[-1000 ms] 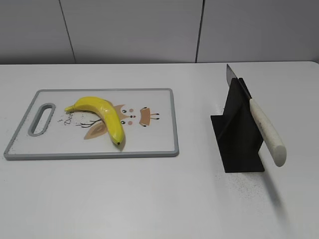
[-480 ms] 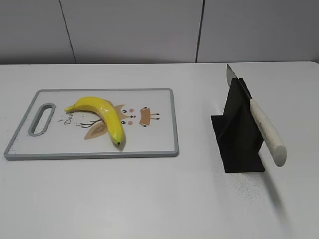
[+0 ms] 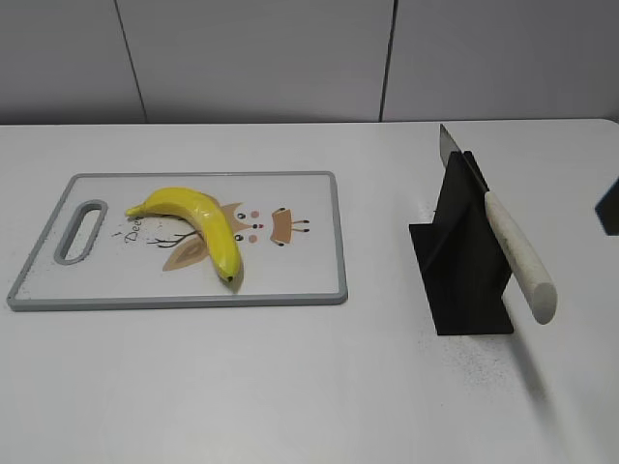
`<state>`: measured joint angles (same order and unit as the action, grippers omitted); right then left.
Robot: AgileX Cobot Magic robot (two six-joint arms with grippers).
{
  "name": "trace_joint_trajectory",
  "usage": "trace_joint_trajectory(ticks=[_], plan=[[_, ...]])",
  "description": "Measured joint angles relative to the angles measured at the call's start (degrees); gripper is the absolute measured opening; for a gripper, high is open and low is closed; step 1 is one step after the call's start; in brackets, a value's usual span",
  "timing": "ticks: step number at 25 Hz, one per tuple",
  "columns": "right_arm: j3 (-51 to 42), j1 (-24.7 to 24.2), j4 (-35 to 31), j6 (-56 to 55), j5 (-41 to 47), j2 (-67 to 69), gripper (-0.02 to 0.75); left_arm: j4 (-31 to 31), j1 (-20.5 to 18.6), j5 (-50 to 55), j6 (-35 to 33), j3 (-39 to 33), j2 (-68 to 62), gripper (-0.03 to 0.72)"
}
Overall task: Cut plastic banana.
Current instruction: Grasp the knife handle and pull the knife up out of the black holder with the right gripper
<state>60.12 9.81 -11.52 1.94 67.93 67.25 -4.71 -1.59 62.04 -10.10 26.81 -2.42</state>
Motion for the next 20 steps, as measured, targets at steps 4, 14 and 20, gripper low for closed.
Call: trace_joint_trajectory(ticks=[4,14,20], plan=[[3.14,1.35,-2.63,0.00,-0.24,9.56,0.578,0.00,0.00,0.00,0.00,0.00,0.00,0.618],[6.48,10.68,6.86,-9.83,-4.99,24.65,0.575,-0.05,0.00,0.00,0.00,0.00,0.00,0.604],[6.60,10.68,5.99,-10.83,-3.63,29.28,0.504,-0.05,0.00,0.00,0.00,0.00,0.00,0.594]])
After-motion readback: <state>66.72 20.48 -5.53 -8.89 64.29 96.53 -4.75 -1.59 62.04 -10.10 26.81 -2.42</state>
